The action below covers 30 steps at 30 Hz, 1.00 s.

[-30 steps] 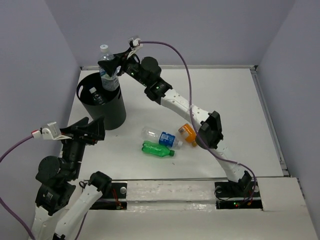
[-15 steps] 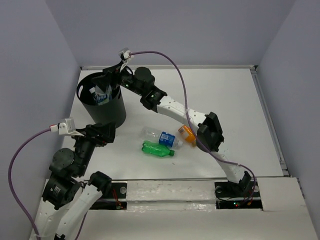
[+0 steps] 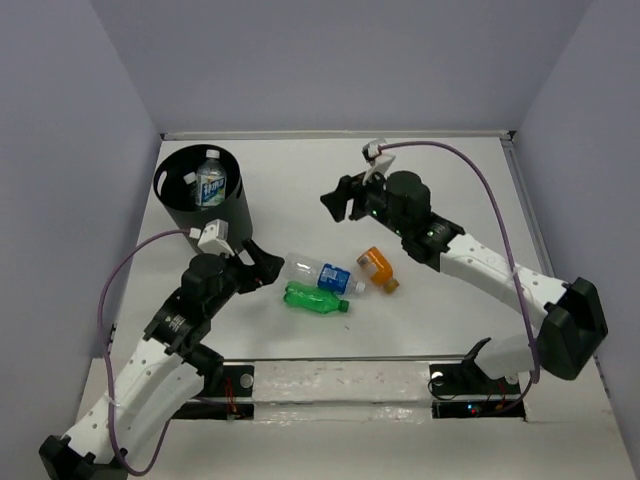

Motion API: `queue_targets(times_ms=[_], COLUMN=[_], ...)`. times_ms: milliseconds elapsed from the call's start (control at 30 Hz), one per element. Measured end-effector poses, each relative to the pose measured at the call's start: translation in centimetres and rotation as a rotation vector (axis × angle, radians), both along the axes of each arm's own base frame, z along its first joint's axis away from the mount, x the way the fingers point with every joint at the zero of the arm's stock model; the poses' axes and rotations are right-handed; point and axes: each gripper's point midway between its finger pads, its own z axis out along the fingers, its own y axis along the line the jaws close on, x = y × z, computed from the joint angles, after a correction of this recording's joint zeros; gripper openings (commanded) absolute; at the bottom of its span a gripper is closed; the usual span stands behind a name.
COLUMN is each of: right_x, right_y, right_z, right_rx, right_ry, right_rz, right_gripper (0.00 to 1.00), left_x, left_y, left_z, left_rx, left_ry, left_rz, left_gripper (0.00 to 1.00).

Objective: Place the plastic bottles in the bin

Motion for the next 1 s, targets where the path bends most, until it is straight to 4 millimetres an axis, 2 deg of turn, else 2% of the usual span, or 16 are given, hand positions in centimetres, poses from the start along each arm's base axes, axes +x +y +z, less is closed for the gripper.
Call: queue_targets(times_ms=[33, 100, 200, 267, 367, 500, 600, 733, 867, 900, 1000], right_x=[-0.7, -2.4, -3.8, -4.6, -6.0, -7.2, -7.4, -7.4, -6.6, -6.2, -4.8], right_y=[-1.0, -3.8, -8.2, -10.4, -12.2, -13.1, -13.3, -13.5, -13.1, -12.9, -12.3], right_z=[-1.5, -6.4, -12.5, -15.7, -18.8, -20.8, -22.0, -24.5, -25.9, -26.0, -25.7], right_rx=[-0.030, -0.141, -0.280, -0.354, -0.421, -0.456, -0.482, -0.538, -0.571, -0.579, -0.584], right_ry=[0.029, 0.134, 0.279, 0.362, 0.448, 0.509, 0.538, 0.601, 0.634, 0.635, 0.620], right_rz=[-0.021, -0.067, -0.157, -0.202, -0.228, -0.235, -0.234, -0.232, -0.229, -0.229, -0.229], right_gripper=[0.88, 0.95, 0.95, 0.94, 0.93, 0.91, 0.89, 0.86, 0.84, 0.74, 0.56], left_x=[0.2, 0.6, 1.2, 1.5, 2.0, 2.4, 2.1, 1.7, 1.7, 1.8, 1.8], left_y=[-0.4, -1.0, -1.6, -1.9, -2.5, -4.2, -5.2, -5.7, -5.7, -5.7, -5.6], left_z=[-0.8, -1.6, -2.2, -2.1, -1.4, -0.4, -0.5, -0.5, 0.2, 0.7, 2.4], left_rx=[-0.001, -0.006, -0.008, -0.009, -0.016, -0.015, -0.005, 0.005, 0.020, 0.023, 0.036], left_ry=[0.025, 0.051, 0.071, 0.069, 0.057, 0.046, 0.047, 0.041, 0.019, 0.006, -0.044], left_rz=[-0.009, -0.018, -0.022, -0.026, -0.036, -0.087, -0.122, -0.150, -0.164, -0.168, -0.182], left_gripper=[0.99, 0.99, 0.99, 0.99, 0.99, 0.99, 0.99, 0.99, 0.99, 0.99, 0.99])
